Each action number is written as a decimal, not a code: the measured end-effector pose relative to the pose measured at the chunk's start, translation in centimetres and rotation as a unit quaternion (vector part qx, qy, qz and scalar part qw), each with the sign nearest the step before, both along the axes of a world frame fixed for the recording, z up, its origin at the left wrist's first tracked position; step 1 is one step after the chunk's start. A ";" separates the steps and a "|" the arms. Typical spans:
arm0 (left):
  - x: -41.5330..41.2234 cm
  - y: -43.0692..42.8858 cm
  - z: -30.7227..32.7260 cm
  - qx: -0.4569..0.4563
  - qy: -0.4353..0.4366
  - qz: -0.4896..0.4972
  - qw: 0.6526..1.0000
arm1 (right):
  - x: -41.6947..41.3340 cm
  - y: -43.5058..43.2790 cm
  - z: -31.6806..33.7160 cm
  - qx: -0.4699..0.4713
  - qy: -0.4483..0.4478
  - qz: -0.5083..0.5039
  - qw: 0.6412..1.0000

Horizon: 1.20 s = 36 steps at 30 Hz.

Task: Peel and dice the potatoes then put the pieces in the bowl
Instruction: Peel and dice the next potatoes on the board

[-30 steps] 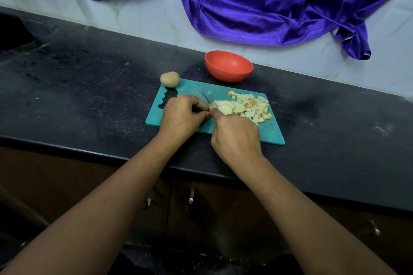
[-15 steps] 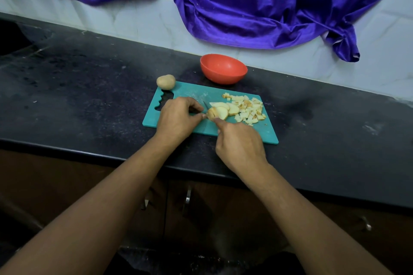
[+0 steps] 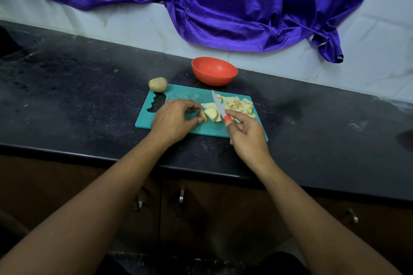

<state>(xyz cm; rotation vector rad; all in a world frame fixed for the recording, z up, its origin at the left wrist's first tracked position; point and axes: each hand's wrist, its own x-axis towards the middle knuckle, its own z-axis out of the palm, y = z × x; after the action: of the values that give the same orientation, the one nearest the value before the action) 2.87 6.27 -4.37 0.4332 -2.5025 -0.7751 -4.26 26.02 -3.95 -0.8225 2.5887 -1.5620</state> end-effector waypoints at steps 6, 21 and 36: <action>-0.1 0.0 0.0 -0.013 -0.004 -0.004 1.000 | -0.7 -0.2 0.1 -0.097 -0.034 -0.006 0.995; -3.3 1.7 1.1 -0.021 0.031 -0.077 0.996 | -1.4 0.0 -0.7 -0.235 -0.040 -0.066 0.969; -7.6 2.7 0.8 -0.064 -0.007 -0.145 0.987 | -1.6 0.0 -0.5 -0.241 -0.060 -0.062 0.967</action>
<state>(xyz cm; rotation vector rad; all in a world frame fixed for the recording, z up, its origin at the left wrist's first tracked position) -4.71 8.95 -3.59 0.0294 -2.6426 -0.7138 -5.83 26.04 -4.45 -0.5593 2.2397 -2.2490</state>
